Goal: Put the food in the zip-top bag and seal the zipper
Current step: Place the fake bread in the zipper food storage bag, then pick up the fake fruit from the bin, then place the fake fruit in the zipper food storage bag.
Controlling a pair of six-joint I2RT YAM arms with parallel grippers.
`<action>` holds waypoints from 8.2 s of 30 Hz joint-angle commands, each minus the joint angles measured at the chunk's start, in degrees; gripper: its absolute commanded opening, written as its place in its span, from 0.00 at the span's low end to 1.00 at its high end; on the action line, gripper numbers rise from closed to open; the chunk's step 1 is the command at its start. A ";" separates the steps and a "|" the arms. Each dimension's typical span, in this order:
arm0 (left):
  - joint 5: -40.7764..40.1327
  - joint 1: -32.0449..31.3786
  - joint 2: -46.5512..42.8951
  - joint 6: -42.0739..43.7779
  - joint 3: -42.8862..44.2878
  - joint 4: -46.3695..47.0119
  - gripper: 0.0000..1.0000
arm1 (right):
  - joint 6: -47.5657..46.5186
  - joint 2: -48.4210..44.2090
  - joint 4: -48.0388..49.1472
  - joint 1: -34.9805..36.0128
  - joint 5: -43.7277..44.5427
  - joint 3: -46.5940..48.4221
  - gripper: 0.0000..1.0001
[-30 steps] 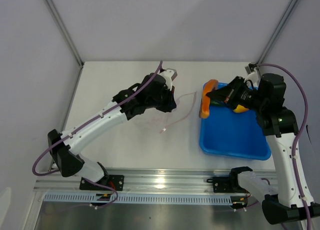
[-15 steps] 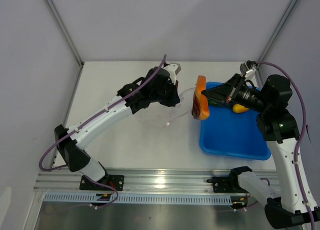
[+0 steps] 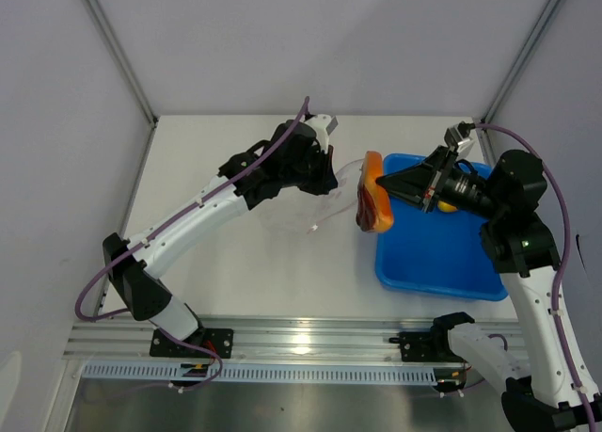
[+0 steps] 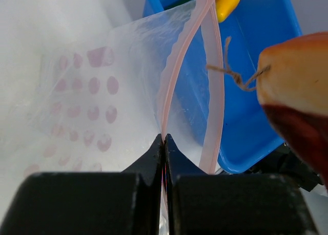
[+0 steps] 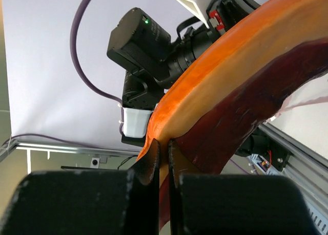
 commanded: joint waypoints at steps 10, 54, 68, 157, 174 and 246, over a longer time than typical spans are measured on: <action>4.22 0.95 -0.67 -0.98 2.21 3.79 0.01 | 2.62 -0.84 7.75 1.69 -1.23 -5.99 0.00; 15.29 0.95 -14.21 -5.37 -11.77 12.23 0.01 | -2.46 11.11 -1.81 1.86 9.40 -5.31 0.39; 14.50 0.95 -14.21 -5.55 -10.81 11.61 0.01 | -24.42 12.25 -21.15 1.33 17.65 6.56 0.69; 16.70 -0.55 -14.74 -2.74 -16.62 11.79 0.01 | -41.93 26.42 -13.15 -7.72 55.57 -6.35 0.09; 16.00 -0.55 -9.12 -1.68 -9.23 7.13 0.01 | -49.86 -1.01 -37.16 2.73 11.17 -0.55 0.10; 16.79 -0.55 -15.79 -0.89 -15.29 8.18 0.01 | -46.25 17.70 -36.03 -10.16 38.85 17.13 0.72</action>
